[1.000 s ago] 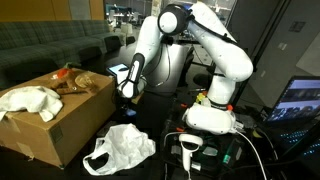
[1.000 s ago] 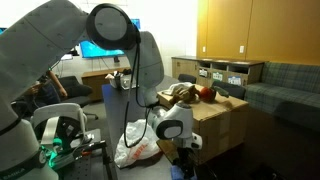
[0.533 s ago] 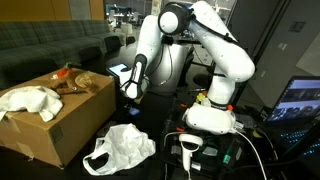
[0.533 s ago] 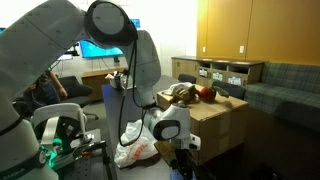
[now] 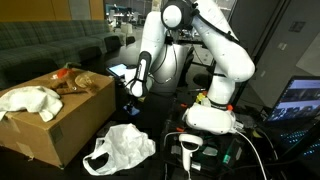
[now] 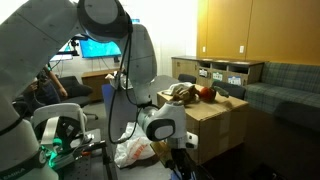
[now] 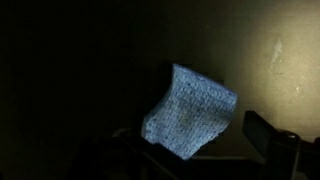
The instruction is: Pick up all the objects on the table and put them on the box, then pick up all the object on the box and put them on the table
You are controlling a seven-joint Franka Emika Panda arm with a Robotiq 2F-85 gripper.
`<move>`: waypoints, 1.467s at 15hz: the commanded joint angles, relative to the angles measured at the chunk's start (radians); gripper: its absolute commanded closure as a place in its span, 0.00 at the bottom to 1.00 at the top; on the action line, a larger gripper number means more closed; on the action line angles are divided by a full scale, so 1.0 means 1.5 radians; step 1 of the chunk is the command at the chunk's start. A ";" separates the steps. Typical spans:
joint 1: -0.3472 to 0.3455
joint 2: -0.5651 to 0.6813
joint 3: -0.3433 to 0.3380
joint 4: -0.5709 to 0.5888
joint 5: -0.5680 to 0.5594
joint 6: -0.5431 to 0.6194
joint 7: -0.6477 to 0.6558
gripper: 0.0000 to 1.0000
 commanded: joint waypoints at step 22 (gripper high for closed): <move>-0.187 0.066 0.136 0.081 -0.009 -0.025 -0.088 0.00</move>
